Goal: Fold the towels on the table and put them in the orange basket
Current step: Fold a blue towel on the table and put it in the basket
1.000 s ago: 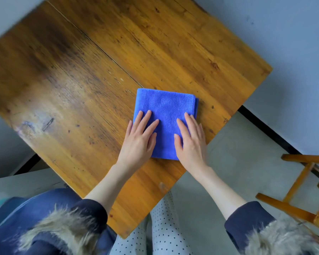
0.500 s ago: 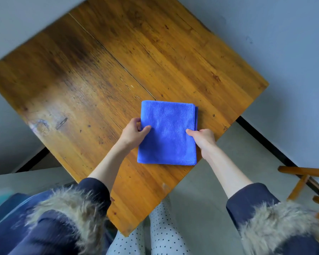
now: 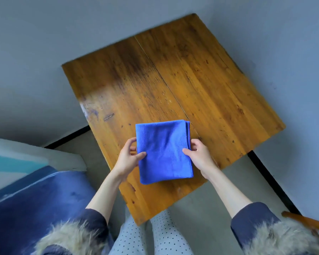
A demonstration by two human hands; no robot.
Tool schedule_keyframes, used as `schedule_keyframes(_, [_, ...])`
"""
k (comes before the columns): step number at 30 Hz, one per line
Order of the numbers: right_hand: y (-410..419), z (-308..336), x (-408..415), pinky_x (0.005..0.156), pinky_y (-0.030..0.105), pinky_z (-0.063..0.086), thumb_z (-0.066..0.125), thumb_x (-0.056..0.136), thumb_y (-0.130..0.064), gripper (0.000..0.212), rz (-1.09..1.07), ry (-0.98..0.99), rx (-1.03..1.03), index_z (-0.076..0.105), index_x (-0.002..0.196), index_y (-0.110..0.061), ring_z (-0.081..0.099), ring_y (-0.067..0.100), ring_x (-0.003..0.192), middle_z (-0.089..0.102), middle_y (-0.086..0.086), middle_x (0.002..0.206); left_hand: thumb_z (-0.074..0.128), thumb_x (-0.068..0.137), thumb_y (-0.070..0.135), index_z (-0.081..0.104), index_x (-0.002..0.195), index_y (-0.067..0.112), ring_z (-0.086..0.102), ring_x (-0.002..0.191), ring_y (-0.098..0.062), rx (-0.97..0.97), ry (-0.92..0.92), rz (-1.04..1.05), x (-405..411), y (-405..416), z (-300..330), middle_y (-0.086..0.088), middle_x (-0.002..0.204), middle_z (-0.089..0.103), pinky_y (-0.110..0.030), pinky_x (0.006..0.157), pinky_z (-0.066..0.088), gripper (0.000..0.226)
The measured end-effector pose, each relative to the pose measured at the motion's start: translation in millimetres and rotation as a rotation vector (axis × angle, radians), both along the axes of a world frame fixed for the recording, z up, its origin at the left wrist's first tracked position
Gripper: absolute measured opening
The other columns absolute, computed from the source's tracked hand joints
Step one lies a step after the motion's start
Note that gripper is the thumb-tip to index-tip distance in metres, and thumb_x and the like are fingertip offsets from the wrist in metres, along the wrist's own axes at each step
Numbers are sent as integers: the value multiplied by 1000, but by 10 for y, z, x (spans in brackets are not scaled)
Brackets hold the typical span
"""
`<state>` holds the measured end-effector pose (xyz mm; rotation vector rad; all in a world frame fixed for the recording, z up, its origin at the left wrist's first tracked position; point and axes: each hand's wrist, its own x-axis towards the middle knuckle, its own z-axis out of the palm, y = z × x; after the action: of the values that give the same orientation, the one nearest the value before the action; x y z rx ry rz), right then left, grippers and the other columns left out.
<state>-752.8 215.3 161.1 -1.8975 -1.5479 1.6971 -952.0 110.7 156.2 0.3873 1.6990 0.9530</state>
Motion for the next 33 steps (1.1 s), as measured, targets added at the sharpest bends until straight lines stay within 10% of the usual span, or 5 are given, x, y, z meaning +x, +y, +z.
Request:
schedule_keyframes(6, [-282, 370, -844, 64, 12, 45, 61, 87, -7, 36, 256, 146, 65, 52, 122, -12, 55, 3, 83, 57, 1, 109, 59, 84, 0, 51, 112, 36, 63, 90, -19, 91, 117, 243, -590, -768, 356, -7, 101, 60, -35, 72, 55, 46])
schedule_keyframes(12, [-890, 677, -1704, 73, 22, 50, 60, 86, -4, 30, 498, 261, 65, 55, 111, -19, 57, 5, 85, 57, -9, 98, 59, 83, 0, 50, 114, 33, 62, 88, -3, 120, 222, 492, -998, -1760, 667, 2, 104, 60, -20, 64, 49, 46])
schedule_keyframes(25, [-3111, 1054, -3143, 68, 26, 52, 57, 83, -6, 29, 1006, 313, -63, 63, 96, -32, 68, 12, 83, 68, 1, 96, 61, 84, 3, 47, 118, 33, 61, 98, -14, 121, 275, 1018, -1289, -4366, 1002, 2, 109, 59, -39, 83, 54, 48])
schedule_keyframes(33, [-4622, 1096, -3973, 74, 36, 56, 57, 83, -4, 28, 1328, 273, -94, 64, 101, -25, 69, 21, 84, 70, 7, 92, 64, 83, 6, 43, 113, 34, 55, 83, -10, 19, 326, 1367, -1358, -5772, 933, 6, 101, 56, -20, 58, 48, 47])
